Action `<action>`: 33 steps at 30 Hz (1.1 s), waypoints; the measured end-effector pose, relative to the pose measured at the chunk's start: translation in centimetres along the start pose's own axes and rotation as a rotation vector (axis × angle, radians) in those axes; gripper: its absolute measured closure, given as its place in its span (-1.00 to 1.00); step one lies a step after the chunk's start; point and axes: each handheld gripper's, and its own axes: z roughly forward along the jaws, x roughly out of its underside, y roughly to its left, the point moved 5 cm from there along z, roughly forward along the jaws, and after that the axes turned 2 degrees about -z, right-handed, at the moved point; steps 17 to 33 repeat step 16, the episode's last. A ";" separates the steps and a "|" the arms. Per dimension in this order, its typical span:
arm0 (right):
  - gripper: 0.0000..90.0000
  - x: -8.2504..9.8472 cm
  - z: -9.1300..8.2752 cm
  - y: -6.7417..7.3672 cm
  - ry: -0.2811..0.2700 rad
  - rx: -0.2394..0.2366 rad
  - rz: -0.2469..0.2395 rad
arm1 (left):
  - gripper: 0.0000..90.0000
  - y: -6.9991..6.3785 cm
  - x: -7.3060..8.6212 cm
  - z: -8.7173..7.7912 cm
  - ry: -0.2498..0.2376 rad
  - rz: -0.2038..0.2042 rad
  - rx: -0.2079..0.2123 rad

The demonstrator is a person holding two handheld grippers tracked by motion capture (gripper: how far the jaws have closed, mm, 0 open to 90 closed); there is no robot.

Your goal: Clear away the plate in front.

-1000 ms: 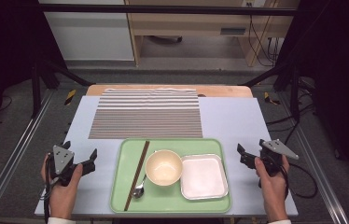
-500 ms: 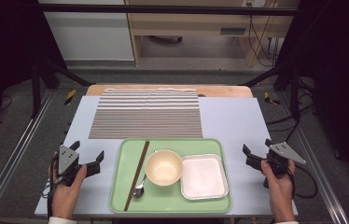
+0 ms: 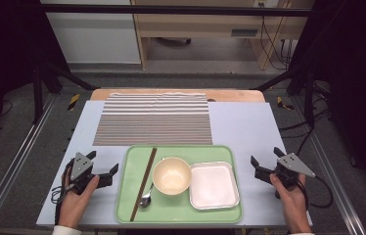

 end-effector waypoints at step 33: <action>-0.80 1.1 0.4 1.9 0.032 -0.031 -0.071 | -0.88 0.4 1.0 0.8 0.072 -0.024 -0.019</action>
